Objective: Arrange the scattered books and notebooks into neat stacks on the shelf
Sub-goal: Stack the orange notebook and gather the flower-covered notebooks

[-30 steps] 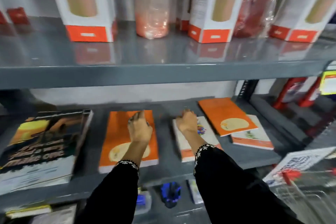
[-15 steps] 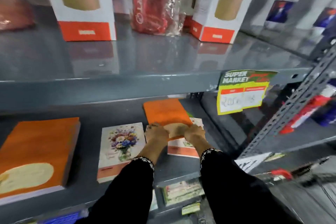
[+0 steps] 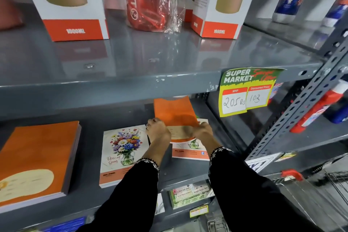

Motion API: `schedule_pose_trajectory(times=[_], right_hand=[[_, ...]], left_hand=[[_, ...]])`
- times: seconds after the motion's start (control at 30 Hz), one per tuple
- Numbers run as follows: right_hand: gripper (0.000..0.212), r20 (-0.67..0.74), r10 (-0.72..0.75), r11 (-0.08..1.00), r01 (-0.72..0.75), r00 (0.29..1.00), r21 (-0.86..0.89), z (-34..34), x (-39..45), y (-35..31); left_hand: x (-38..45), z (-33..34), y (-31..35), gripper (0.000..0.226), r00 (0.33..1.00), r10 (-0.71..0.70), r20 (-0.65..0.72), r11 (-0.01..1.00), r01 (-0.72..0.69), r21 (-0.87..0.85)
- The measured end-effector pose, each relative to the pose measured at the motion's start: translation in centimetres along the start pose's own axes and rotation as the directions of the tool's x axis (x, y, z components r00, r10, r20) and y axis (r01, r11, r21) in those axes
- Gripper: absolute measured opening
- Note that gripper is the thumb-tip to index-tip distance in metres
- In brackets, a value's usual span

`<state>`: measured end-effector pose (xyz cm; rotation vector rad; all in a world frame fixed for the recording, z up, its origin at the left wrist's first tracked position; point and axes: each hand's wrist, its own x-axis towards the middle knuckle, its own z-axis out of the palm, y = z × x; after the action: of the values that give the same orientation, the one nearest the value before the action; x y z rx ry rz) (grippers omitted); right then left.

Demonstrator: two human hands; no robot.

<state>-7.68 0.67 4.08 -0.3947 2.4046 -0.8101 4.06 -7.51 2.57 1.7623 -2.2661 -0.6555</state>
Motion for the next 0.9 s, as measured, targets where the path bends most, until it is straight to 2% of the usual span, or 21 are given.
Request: schedule_pose_trajectory(times=[0.13,0.27,0.33,0.47,0.67,0.77,0.9], right_hand=[[0.06,0.007,-0.043,0.995,0.042,0.999,0.096,1.8,-2.6,-0.8],[0.05,-0.046,-0.151,0.978,0.156,0.987,0.135,5.0,-6.2,-2.1],[0.054,-0.045,-0.194,0.972,0.198,0.98,0.122,7.3,-8.5,-3.4],[0.027,-0.021,-0.297,0.941,0.296,0.955,0.166,13.2,-13.9,-6.1],[0.021,0.026,-0.37,0.915,0.36,0.929,0.182,22.1,-22.3,-8.6],[0.036,0.104,-0.396,0.913,0.379,0.912,0.155,25.2,-25.1,-9.5],[0.031,0.12,-0.381,0.923,0.369,0.917,0.108,28.1,-26.9,-9.8]], left_hand=[[-0.5,-2.5,-2.7,0.05,0.993,0.084,-0.079,0.994,-0.088,-0.058],[-1.4,-5.8,-7.4,0.047,0.982,0.12,-0.147,0.983,-0.138,-0.118],[-1.9,-8.0,-10.7,0.047,0.977,0.12,-0.179,0.978,-0.147,-0.148],[-2.8,-12.7,-18.5,0.05,0.952,0.135,-0.274,0.978,-0.172,-0.115],[-4.9,-18.4,-29.8,0.055,0.955,0.026,-0.295,0.995,-0.052,-0.083],[-6.0,-19.8,-34.2,0.057,0.951,-0.001,-0.308,0.992,-0.037,-0.117],[-6.6,-20.6,-37.9,0.053,0.974,-0.091,-0.209,0.994,0.078,-0.071]])
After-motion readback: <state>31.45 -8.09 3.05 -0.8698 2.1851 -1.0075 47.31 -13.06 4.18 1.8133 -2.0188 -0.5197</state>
